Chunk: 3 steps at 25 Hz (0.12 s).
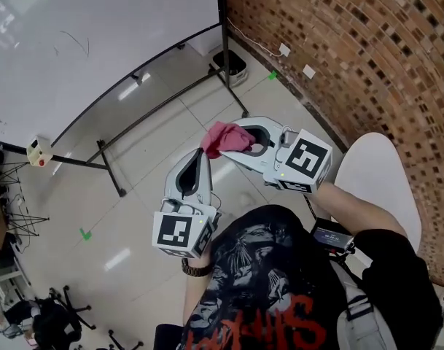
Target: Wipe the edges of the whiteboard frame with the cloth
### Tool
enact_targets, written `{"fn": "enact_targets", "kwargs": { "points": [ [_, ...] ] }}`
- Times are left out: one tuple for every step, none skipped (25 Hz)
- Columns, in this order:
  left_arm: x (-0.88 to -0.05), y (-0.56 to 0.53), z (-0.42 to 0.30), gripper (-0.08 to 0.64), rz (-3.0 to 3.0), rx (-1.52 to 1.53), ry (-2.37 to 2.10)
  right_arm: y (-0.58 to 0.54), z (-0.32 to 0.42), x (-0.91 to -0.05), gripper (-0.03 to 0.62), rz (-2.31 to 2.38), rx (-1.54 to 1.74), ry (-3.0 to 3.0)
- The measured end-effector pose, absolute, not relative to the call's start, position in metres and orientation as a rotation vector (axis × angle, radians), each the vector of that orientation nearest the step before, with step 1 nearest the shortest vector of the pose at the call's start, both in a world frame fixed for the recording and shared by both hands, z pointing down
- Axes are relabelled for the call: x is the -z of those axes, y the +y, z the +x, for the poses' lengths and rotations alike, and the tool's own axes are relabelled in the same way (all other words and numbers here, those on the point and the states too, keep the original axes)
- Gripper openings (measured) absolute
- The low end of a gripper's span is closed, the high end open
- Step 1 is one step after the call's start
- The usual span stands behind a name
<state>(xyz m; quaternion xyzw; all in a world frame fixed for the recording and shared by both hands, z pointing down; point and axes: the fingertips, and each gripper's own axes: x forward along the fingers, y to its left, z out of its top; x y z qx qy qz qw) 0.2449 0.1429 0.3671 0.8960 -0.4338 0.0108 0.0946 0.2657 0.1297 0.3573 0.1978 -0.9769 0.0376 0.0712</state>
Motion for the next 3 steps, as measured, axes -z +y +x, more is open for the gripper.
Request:
{"fn": "enact_targets", "kwargs": {
  "points": [
    [-0.3656, 0.1434, 0.2484, -0.003, 2.656, -0.03, -1.26, 0.1301, 0.2677, -0.3572, 0.12, 0.602, -0.131, -2.939],
    [-0.3639, 0.1442, 0.2525, -0.003, 2.655, -0.027, -1.232, 0.1309, 0.2704, -0.3575, 0.12, 0.611, -0.15, -2.939],
    [-0.3621, 0.1452, 0.2569, -0.003, 2.653, -0.024, -1.205, 0.1318, 0.2733, -0.3578, 0.12, 0.62, -0.168, -2.939]
  ]
}}
